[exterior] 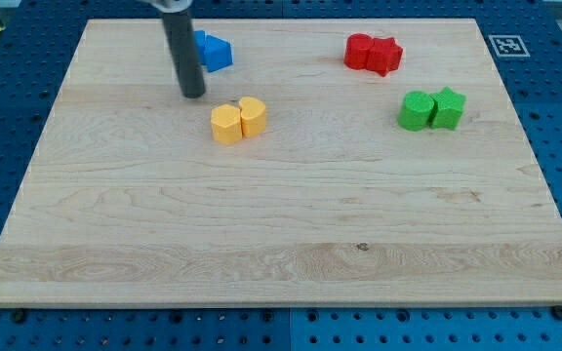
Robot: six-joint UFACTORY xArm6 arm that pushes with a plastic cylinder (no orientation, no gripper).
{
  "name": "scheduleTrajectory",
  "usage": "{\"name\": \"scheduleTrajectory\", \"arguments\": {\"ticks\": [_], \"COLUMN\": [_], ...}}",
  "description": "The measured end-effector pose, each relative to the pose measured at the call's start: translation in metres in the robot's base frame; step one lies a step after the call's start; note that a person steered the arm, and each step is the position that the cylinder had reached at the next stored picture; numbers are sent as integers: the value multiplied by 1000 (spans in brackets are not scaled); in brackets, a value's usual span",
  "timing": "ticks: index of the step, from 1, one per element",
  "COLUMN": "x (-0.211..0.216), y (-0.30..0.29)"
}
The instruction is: Slide your arm to the red circle
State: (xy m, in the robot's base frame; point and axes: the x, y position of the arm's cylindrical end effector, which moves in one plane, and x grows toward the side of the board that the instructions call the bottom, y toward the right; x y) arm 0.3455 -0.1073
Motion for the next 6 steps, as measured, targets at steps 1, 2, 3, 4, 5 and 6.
{"name": "scheduleTrajectory", "arguments": {"ticks": [1,2,3,4,5,6], "x": [0,0,0,0,0,0], "y": [42,87,136,169,178,178]}}
